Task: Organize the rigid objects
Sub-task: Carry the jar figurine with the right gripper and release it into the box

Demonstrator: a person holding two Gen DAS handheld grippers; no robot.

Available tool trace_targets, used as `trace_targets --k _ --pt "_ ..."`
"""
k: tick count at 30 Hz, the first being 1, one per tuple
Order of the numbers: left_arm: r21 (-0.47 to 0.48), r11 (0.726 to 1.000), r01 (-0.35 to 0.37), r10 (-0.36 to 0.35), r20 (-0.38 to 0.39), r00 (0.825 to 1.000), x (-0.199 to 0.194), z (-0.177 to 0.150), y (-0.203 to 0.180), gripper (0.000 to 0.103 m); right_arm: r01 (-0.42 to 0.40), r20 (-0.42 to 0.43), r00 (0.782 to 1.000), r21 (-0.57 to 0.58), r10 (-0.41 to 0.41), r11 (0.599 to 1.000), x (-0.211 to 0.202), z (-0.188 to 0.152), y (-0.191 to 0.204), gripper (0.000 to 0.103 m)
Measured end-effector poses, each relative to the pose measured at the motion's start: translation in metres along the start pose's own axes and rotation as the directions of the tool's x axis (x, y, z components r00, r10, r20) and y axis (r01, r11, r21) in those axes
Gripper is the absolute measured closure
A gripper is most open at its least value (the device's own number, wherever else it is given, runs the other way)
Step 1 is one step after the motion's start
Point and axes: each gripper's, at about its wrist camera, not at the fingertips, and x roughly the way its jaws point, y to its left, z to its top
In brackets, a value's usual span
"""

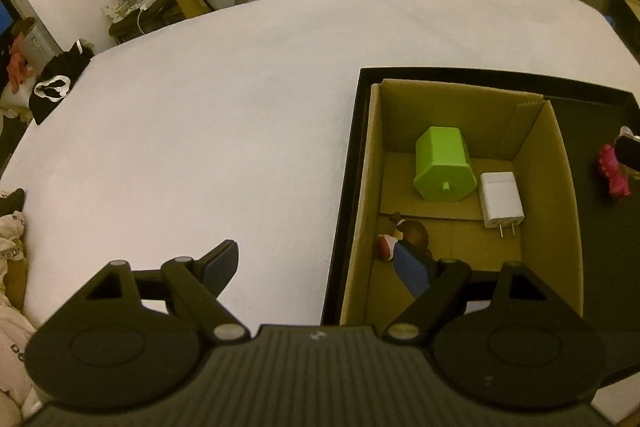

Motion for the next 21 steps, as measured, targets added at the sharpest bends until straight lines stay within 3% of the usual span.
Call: trace_targets --k 8,11,21 --pt "-0.006 0.999 0.043 -0.043 0.026 0.999 -0.004 -0.004 0.005 0.019 -0.059 0.024 0.998 -0.061 0.061 0.996 -0.012 0.005 0.022 0.045" --pt "-0.021 0.996 0.086 -0.085 0.029 0.996 -0.002 -0.006 0.006 0.02 -0.13 0.033 0.991 -0.082 0.133 0.988 -0.015 0.005 0.03 0.045" --pt "-0.058 0.985 0.161 -0.158 0.053 0.986 0.01 -0.013 0.016 0.027 -0.205 -0.03 0.979 -0.172 0.203 0.963 -0.006 -0.003 0.064 0.045"
